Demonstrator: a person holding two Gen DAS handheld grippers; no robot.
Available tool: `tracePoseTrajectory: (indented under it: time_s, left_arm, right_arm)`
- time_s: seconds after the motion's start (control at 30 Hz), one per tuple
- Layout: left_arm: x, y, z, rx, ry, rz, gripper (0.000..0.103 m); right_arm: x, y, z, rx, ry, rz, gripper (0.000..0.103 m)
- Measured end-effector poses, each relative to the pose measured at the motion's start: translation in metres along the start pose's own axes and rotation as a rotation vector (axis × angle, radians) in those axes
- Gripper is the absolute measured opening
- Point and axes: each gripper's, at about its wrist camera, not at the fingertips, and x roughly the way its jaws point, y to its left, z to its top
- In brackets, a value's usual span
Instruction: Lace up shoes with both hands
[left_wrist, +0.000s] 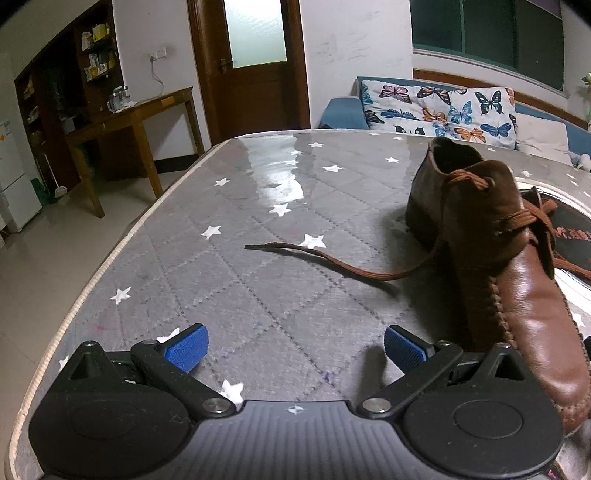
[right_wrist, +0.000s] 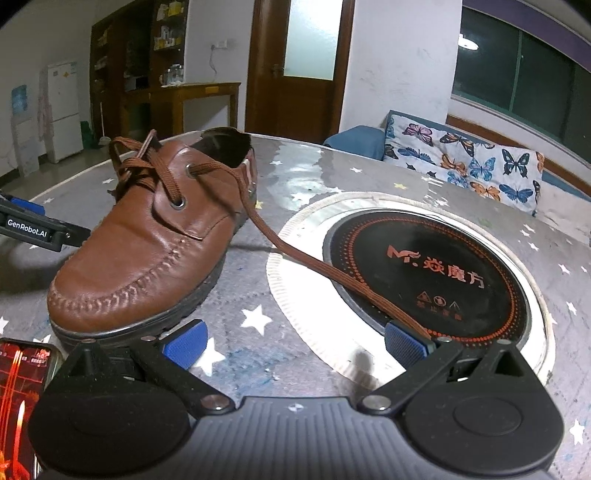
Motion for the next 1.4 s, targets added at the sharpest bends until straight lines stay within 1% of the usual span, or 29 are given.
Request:
tracePoseTrajectory:
  time_s: [0.17,0.37,0.6,0.8,0.9,1.1,1.4]
  left_arm:
    - [0.007,0.004,0.001,0.005,0.002,0.007,0.103]
    - [0.013,0.010,0.003,-0.002,-0.011,-0.008,0.103]
    - [0.019,0.016,0.004,0.001,-0.024,-0.042,0.103]
    - [0.024,0.019,0.006,0.006,-0.045,-0.065,0.103]
    - [0.028,0.020,0.008,0.001,-0.052,-0.073,0.103]
    - [0.039,0.029,0.015,-0.023,-0.046,-0.110,0.103]
    - [0.048,0.034,0.021,0.010,-0.053,-0.158,0.103]
  right_arm:
    - [0.004,-0.003,0.000,0.001,0.003,-0.008,0.103]
    - [0.008,-0.006,0.001,0.011,0.009,-0.008,0.103]
    - [0.011,-0.010,0.001,0.027,0.017,0.001,0.103]
    - [0.015,-0.016,0.000,0.066,0.032,0.029,0.103]
    - [0.016,-0.018,0.000,0.080,0.036,0.040,0.103]
    - [0.016,-0.024,-0.001,0.114,0.047,0.067,0.103]
    - [0.014,-0.023,-0.001,0.112,0.047,0.065,0.103]
